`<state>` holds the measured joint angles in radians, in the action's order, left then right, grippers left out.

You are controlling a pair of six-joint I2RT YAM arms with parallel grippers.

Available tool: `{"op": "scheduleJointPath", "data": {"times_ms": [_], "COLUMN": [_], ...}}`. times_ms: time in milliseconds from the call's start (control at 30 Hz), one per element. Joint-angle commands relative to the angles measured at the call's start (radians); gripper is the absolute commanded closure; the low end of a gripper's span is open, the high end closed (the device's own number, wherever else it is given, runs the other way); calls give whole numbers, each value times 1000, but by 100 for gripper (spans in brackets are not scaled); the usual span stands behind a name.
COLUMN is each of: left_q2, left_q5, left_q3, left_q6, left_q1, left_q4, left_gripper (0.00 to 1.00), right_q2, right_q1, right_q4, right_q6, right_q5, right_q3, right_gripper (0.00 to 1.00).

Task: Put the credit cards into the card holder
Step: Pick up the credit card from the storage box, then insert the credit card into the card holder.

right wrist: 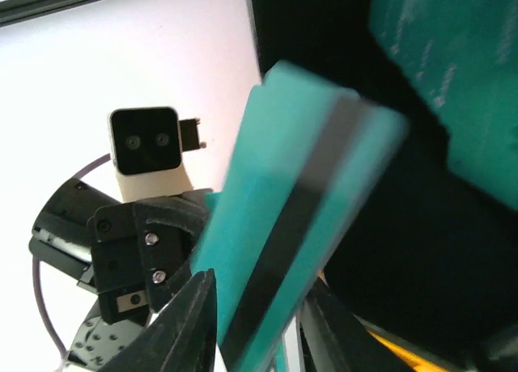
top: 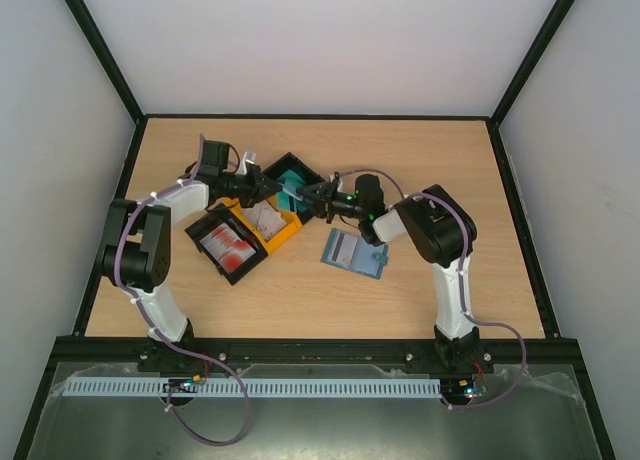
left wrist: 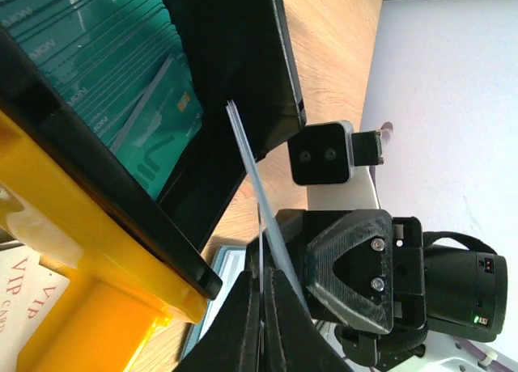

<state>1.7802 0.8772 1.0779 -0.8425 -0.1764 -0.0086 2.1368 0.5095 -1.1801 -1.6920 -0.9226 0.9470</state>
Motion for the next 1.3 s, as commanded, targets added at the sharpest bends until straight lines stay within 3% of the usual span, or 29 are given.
{"op": "scheduleJointPath", "data": {"times_ms": [0,133,300,467,667,1033,1200,1267], "left_q2": [10,-13,-57,-114,-191,-287,-333,-347], "left_q5": [-16,-69,-116,-147,-117,-29,21,37], "left_q3": [33,41,53,57,90,105,51,28], "left_q6": [4,33,84,138,211,244,137,85], "left_q1": [11,38,49,48,2,-143,-217,-245], "left_q4": [-24,-79,-161,-223,-245,-211,-60,14], "left_gripper": [97,97,98,97,97,97,97,97], "right_q2": [11,-4,-62,-176,-343,-707,-810,-845], "right_q1": [-21,-26,-28,-28,-28,-25,-15,-7], "right_q4": [85,191,424,654,755,553,484,450], "right_q6": [41,97,260,439,582,734,703,678], "right_q5": [34,47,87,158,186,6,-26,-33], "right_q3": [20,52,79,75,12,-251,-343,-371], "right_gripper": [70,64,62,52,42,24,24,29]}}
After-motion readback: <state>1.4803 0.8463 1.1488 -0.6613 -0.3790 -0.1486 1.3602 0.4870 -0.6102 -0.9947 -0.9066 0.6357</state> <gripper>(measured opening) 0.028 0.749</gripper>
